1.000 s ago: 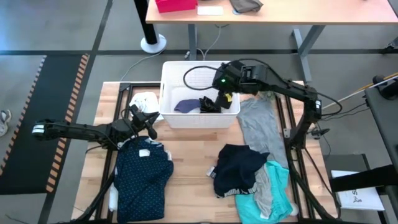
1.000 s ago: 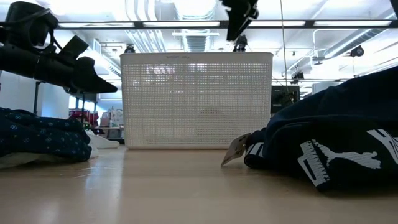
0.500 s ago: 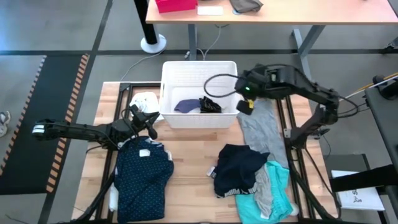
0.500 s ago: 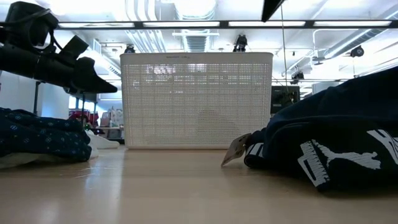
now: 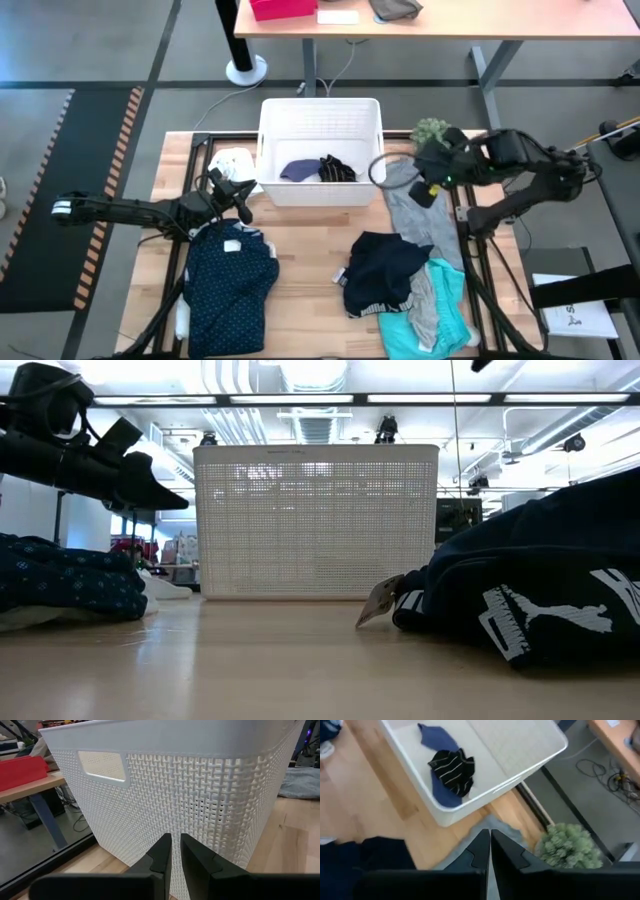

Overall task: Sort clothes
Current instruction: Put the black boxers into the white laundry bin

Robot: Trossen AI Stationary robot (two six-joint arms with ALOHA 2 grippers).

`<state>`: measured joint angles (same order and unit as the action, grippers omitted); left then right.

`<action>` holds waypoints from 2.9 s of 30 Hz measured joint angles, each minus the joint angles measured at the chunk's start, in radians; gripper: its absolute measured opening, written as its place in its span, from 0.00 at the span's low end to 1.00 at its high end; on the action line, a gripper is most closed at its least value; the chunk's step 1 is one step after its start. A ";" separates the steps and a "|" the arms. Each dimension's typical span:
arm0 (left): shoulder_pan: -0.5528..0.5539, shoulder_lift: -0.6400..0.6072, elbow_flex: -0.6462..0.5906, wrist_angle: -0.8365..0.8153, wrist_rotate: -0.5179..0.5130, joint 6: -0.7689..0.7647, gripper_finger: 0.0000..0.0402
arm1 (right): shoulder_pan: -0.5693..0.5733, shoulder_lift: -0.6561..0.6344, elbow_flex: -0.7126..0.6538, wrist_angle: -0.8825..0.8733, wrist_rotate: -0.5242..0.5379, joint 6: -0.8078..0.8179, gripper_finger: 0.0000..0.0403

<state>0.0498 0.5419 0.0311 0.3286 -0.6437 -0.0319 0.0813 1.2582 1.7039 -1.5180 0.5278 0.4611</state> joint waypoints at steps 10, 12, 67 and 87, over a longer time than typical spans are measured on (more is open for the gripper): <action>0.000 0.000 0.000 0.000 0.000 0.000 0.07 | 0.121 -0.044 -0.192 0.064 -0.003 0.130 0.00; 0.000 0.000 0.000 0.000 0.000 0.000 0.07 | 0.153 -0.044 -0.211 0.071 -0.003 0.157 0.00; 0.000 0.000 0.000 0.000 0.000 0.000 0.07 | 0.771 0.361 -0.473 0.525 -0.450 0.852 0.56; 0.000 0.000 0.000 0.000 0.000 0.000 0.07 | 0.708 0.395 -0.472 0.540 -0.182 0.754 0.74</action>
<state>0.0497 0.5419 0.0311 0.3286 -0.6434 -0.0319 0.7890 1.6530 1.2319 -0.9779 0.3456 1.2154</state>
